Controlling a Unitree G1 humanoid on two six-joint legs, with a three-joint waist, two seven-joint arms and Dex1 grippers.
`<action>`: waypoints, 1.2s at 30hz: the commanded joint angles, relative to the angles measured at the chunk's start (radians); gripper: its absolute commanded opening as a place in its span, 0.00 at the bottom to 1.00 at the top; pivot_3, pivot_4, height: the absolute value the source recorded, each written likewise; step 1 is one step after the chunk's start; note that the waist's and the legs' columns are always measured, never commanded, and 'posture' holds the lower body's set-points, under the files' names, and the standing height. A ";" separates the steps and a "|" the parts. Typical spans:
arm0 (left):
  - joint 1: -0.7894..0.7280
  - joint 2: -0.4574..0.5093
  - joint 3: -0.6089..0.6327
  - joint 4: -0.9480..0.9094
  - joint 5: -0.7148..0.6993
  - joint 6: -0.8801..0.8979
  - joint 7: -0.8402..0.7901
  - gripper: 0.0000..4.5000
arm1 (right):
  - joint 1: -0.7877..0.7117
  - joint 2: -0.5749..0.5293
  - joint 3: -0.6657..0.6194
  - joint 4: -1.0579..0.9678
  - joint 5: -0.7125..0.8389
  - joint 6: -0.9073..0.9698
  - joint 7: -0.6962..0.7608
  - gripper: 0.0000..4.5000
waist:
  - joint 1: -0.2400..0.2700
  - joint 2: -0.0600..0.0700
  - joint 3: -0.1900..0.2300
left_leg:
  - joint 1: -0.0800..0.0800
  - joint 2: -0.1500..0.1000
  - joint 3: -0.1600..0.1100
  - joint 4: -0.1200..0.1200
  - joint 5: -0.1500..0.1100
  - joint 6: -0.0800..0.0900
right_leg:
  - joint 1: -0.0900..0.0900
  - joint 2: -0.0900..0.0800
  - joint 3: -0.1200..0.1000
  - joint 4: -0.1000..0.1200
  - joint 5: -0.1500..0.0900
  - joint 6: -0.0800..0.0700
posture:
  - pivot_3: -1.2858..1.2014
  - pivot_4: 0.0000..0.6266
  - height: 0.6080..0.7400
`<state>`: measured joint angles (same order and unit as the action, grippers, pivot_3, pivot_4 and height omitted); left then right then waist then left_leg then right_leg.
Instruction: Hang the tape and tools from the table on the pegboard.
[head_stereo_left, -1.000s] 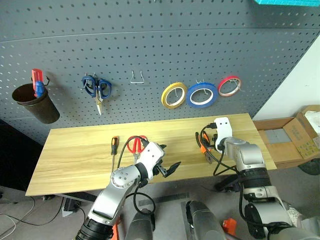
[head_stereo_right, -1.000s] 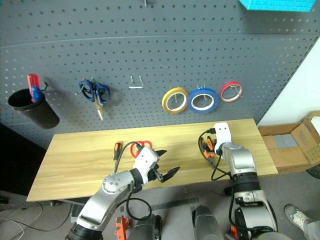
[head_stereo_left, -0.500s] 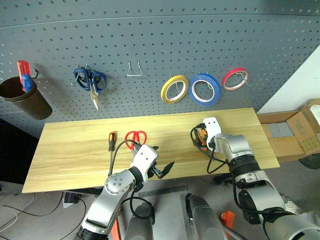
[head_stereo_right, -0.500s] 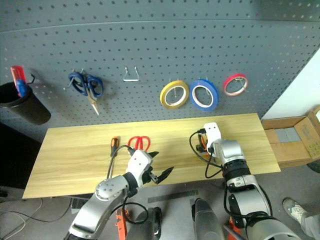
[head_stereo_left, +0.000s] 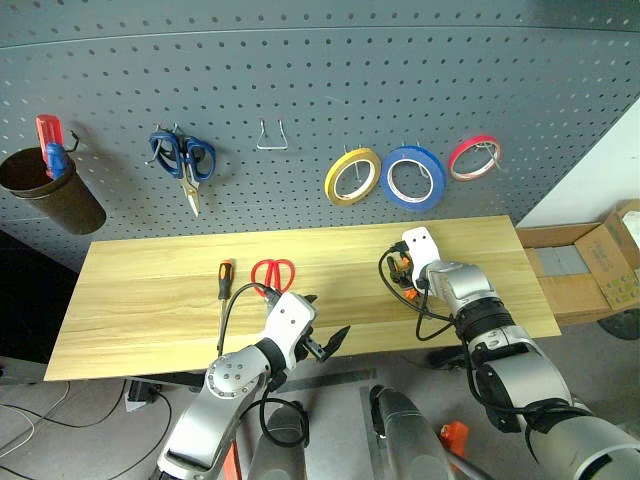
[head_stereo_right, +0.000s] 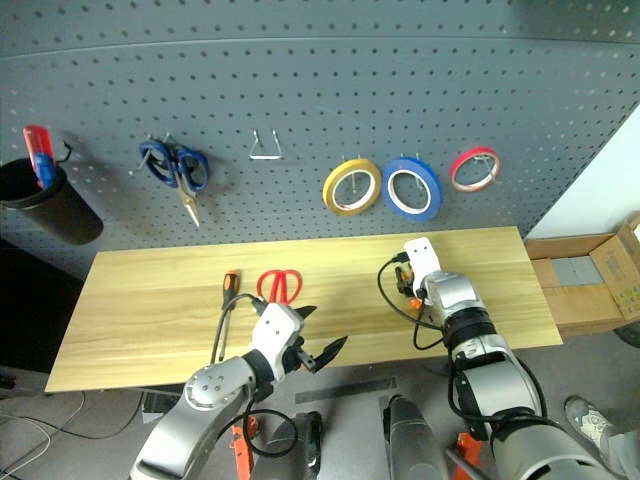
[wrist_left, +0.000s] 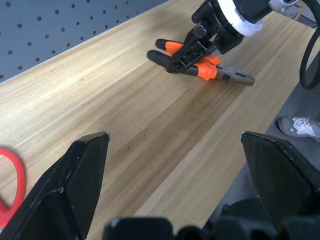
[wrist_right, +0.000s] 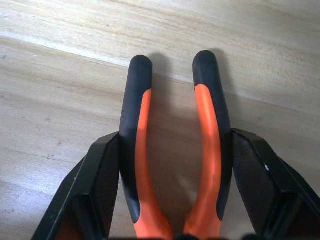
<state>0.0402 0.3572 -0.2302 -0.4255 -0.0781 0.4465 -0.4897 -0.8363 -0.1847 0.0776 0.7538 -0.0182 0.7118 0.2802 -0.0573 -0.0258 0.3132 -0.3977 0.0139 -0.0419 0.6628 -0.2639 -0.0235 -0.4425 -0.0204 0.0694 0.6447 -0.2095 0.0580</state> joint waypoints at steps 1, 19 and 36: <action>-0.001 0.001 -0.012 -0.035 0.000 -0.028 -0.004 1.00 | 0.014 -0.016 0.032 -0.053 -0.003 0.005 0.070 0.61 | 0.000 0.000 0.000 | 0.000 0.000 0.000 0.000 0.000 0.000 | 0.000 0.000 0.000 0.000 0.000 0.000 | 0.55 0.49 1.00; 0.152 -0.063 0.162 -0.374 0.016 0.000 0.200 1.00 | 0.142 0.091 0.075 -0.953 0.129 -0.224 0.177 0.61 | 0.030 -0.002 -0.055 | -0.009 0.000 -0.006 -0.001 0.006 -0.015 | -0.007 0.000 -0.006 0.000 0.003 -0.004 | 0.58 0.18 1.00; -0.234 -0.114 0.287 -0.104 0.064 -0.069 0.352 1.00 | -0.470 0.331 -0.108 0.001 0.127 -0.982 -0.113 0.61 | 0.083 -0.013 -0.106 | -0.001 0.000 -0.010 -0.003 0.010 -0.016 | 0.001 0.000 -0.012 0.000 0.007 -0.010 | 0.62 0.24 1.00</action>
<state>-0.1777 0.2462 0.0496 -0.5301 -0.0274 0.4057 -0.1507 -1.2602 0.1371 -0.0046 0.7217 0.0992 -0.1920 0.1849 0.0257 -0.0387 0.2074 -0.3989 0.0140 -0.0519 0.6596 -0.2544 -0.0399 -0.4414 -0.0201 0.0575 0.6446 -0.2025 0.0476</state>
